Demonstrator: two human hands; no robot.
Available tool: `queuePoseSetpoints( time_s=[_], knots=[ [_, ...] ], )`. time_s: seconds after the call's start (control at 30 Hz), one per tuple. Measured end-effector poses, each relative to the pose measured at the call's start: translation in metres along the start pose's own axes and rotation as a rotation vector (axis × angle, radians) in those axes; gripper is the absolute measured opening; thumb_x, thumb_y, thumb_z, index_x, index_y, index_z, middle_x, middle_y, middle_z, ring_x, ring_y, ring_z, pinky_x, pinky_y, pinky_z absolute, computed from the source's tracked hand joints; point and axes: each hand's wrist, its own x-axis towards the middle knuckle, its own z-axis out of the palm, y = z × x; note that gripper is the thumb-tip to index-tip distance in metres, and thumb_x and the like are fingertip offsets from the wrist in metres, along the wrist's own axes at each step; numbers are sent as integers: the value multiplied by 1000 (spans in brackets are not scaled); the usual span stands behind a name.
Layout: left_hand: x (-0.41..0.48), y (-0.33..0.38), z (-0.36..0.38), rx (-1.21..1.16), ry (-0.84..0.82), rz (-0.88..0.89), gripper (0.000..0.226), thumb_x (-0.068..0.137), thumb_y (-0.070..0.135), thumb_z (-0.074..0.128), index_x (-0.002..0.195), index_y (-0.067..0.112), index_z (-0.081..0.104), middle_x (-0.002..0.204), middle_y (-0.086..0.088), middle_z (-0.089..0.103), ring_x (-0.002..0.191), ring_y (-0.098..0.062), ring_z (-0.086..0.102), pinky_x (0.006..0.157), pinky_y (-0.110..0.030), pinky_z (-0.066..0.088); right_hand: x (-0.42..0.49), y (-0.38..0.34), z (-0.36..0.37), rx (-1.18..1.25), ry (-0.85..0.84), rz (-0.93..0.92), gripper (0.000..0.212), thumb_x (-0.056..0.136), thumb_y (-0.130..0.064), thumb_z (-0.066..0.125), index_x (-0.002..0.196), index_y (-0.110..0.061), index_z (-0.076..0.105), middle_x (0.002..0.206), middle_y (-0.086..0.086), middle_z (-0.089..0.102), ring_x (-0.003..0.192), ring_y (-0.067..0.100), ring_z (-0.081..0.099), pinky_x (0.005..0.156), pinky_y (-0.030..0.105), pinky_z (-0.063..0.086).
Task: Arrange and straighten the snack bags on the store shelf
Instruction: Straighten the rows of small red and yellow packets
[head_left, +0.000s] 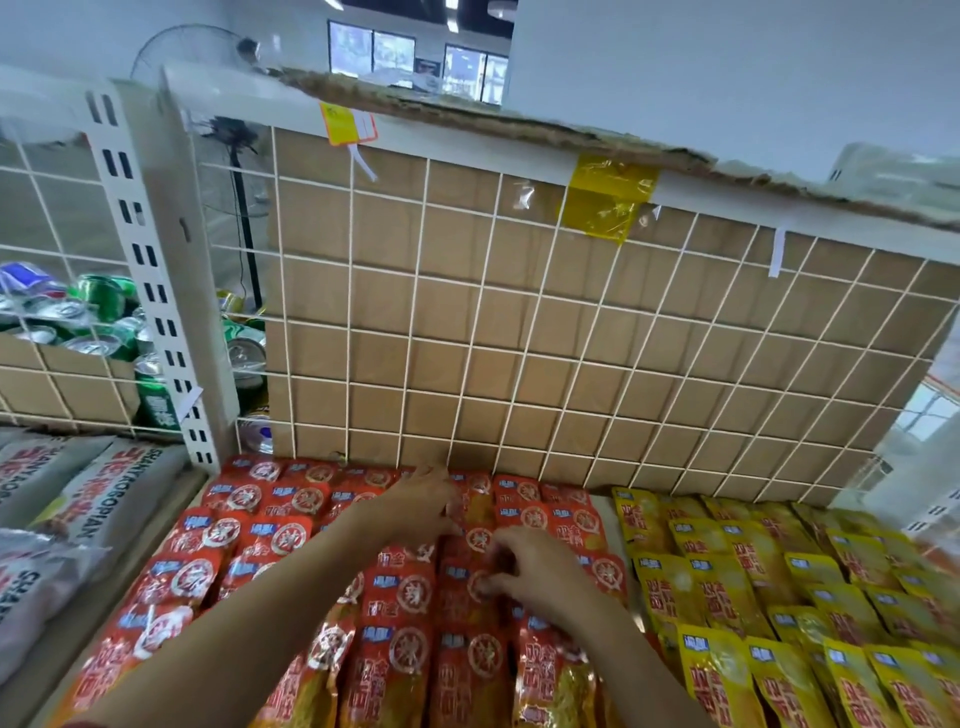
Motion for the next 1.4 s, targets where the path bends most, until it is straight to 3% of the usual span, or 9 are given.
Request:
queuePoseSetpoints(
  time_s=[0.23,0.4,0.67,0.87,1.03,1.17,1.4],
  knots=[
    [11,-7,-2,-94,-25,10,24,92,28,52,108,10,57,120,-9,48,114,-24,44,98,-35,37,1,2,1,52,39,-13,13,83,-31,63,86,-30,51,89,-13,51,80,4,48,61,15,33],
    [14,-10,-3,-164,16,22,20,93,24,51,107,11,56,117,-5,48,108,-21,49,92,-31,38,1,3,0,149,60,13,10,86,-26,61,89,-30,53,90,-14,53,87,5,52,70,17,39],
    [19,-14,-5,-178,48,39,18,93,24,52,106,12,56,116,-4,46,103,-16,47,93,-29,38,10,3,1,182,118,41,15,87,-26,60,102,-23,60,92,-14,53,87,4,50,71,16,38],
    [22,-13,-9,-152,48,22,22,94,24,50,109,10,56,119,-7,49,110,-21,46,94,-29,36,18,2,1,181,119,22,13,85,-28,64,97,-25,60,83,-17,49,84,4,50,67,16,37],
    [26,-11,-10,-216,13,-15,20,94,21,50,109,9,56,117,-8,54,103,-19,49,85,-25,37,22,2,1,212,145,21,9,84,-26,66,91,-27,61,84,-17,51,84,3,49,65,11,34],
    [24,-15,-12,-258,3,5,20,93,17,52,109,10,59,118,-6,55,109,-18,49,86,-20,33,24,4,1,204,148,16,10,83,-26,66,93,-23,63,90,-13,54,85,4,50,64,7,32],
    [22,-16,-14,-296,19,15,19,92,12,52,106,12,64,117,-5,54,108,-14,48,85,-17,32,25,6,2,209,116,17,8,83,-26,66,89,-27,62,89,-14,55,87,4,52,74,16,41]
  ],
)
